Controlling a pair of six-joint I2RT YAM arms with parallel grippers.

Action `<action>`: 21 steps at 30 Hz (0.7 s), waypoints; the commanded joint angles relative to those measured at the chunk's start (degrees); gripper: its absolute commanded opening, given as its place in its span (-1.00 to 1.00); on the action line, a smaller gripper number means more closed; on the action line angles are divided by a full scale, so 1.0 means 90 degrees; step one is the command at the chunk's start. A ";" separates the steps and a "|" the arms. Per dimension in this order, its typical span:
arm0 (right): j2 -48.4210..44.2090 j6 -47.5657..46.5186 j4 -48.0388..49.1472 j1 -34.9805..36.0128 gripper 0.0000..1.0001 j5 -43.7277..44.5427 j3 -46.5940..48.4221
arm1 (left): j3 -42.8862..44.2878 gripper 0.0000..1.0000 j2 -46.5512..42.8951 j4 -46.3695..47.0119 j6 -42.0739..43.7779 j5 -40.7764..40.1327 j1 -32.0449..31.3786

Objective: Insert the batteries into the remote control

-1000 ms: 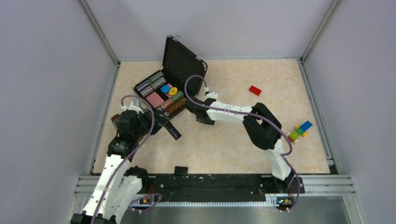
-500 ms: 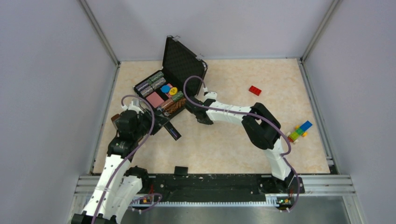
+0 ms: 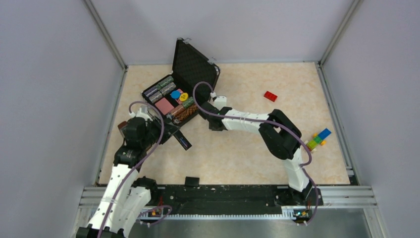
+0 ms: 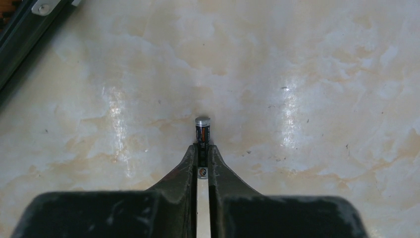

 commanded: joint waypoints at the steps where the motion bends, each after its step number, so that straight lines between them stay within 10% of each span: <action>1: -0.0279 -0.0550 0.0057 -0.0033 -1.00 -0.0750 -0.0428 | 0.0176 -1.00 0.0101 0.0288 0.0180 0.0336 0.0046; 21: -0.4793 -0.1537 0.0145 -0.0171 -1.00 -0.4610 -0.1993 | -0.0132 -1.00 0.2270 0.3330 -0.0279 0.3773 -0.0344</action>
